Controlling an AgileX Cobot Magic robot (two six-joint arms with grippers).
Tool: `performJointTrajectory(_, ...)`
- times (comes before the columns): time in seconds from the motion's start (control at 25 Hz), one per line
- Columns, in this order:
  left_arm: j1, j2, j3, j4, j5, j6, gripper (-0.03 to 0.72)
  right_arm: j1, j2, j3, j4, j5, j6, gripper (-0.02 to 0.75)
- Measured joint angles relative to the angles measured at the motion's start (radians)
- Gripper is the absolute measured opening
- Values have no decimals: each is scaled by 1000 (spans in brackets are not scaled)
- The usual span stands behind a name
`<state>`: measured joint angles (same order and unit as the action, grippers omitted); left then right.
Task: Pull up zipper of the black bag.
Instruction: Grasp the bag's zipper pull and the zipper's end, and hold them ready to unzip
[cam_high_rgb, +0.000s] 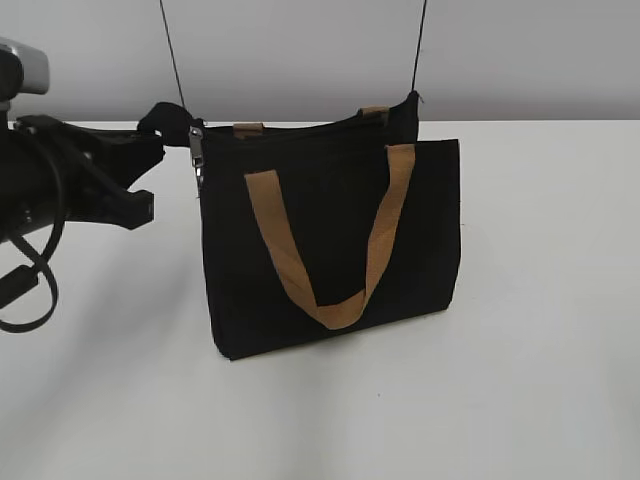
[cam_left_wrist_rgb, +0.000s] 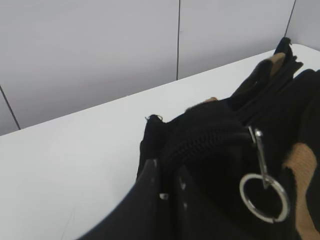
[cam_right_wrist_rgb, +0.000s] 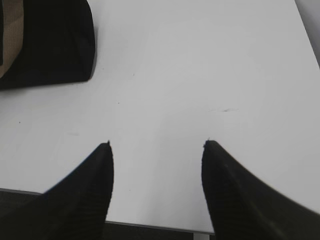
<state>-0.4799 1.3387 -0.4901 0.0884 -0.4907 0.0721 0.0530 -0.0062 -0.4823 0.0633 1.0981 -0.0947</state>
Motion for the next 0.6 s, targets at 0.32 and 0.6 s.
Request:
performJointTrajectory(0.32, 0, -53, 0, 3, -19, 0, 12, 0, 9, 0, 51, -2, -4, 442)
performJointTrajectory(0.6, 0, -97, 0, 9, -17, 0, 12, 0, 313, -8, 242, -17, -195, 442)
